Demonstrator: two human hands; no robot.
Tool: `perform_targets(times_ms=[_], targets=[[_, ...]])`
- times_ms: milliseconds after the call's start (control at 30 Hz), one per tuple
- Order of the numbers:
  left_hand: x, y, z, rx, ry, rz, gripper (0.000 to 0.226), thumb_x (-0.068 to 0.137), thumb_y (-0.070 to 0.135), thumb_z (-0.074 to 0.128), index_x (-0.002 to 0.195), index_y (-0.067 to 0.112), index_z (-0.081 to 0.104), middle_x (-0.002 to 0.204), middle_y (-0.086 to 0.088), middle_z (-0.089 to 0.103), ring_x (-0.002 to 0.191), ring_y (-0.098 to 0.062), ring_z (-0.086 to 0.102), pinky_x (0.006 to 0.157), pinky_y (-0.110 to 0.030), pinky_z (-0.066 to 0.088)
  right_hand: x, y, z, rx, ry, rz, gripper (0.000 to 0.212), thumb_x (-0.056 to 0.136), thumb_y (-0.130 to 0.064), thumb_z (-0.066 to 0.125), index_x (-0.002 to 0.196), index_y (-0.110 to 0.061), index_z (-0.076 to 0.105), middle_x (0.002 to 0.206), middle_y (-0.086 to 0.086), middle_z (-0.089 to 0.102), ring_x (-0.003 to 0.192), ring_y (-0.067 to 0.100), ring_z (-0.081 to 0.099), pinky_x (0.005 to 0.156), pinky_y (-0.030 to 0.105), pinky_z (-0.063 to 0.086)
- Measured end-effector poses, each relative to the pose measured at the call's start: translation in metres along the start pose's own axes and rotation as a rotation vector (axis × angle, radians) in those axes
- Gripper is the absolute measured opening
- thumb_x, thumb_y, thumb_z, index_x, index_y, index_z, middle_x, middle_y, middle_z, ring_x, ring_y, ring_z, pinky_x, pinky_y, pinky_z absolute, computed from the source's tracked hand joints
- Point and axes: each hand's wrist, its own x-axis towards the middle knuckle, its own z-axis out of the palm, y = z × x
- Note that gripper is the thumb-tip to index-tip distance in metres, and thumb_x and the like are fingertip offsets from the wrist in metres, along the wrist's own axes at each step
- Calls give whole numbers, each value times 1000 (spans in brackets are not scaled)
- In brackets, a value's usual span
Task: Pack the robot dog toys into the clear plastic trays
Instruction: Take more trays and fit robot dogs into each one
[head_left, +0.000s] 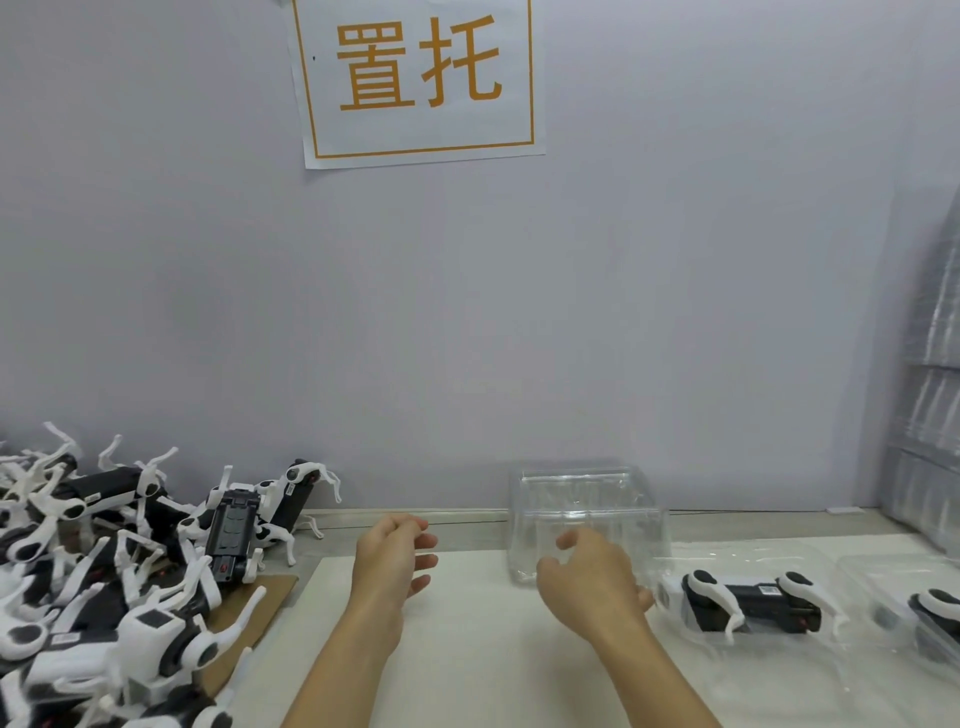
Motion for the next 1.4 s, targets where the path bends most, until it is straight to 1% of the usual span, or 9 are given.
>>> perform_targets(times_ms=[133,300,600,733,833,933,1067,1300,1400], targets=[[-2,-2,1,34,-26,-3,14,94,9,52,90,12,65,83,-7,67,68,-21,62,63,-31,49,11,11,-13,53,146,60,13,87,-23,51,98,-28,57,109,-2,62,108,23,55,97,37,29],[-3,-3,1,51,-31,-5,14,94,9,52,91,11,66,82,-6,68,67,-21,63,63,-31,49,19,32,-32,7,295,134,14,82,-16,49,81,-26,58,91,-3,62,97,25,54,88,37,24],[-2,-5,2,63,-39,-15,15,94,9,52,90,11,66,80,-5,68,65,-20,62,62,-30,48,30,50,-40,-68,378,174,13,85,-19,49,91,-24,60,97,2,60,99,27,46,90,39,24],[-2,-6,3,69,-48,-20,15,94,9,51,91,11,66,80,-5,68,65,-21,63,63,-30,49,30,45,-31,63,442,-139,25,87,-9,53,107,-21,61,117,5,56,97,26,54,86,36,40],[-3,-6,4,78,-54,-19,15,94,9,51,91,11,66,80,-5,68,65,-20,63,63,-30,49,25,41,-21,29,301,-445,50,93,-13,56,140,-28,48,153,-8,34,122,19,53,97,32,41],[-5,-7,4,98,-73,-18,15,93,10,51,91,11,66,80,-5,69,64,-20,63,63,-29,49,25,43,-8,-133,55,-461,63,99,-29,54,155,-34,24,161,-17,13,140,18,38,111,32,32],[-6,-8,6,142,-114,-28,16,93,13,52,91,13,67,80,-3,71,64,-18,65,63,-29,49,26,41,-10,-79,189,-433,38,95,-28,63,132,-34,54,121,-16,46,92,13,59,84,31,48],[-14,-6,9,192,-240,-24,20,94,11,50,97,8,69,87,-8,71,67,-20,69,66,-30,54,20,25,-13,264,353,-464,13,87,-24,72,92,-34,66,97,-17,59,88,7,59,78,32,49],[-18,1,10,141,-424,34,29,88,-1,47,102,7,71,100,-11,73,81,-18,71,71,-30,55,16,9,-17,595,414,-449,8,89,-26,71,88,-29,64,91,-9,63,70,22,64,48,30,52]])
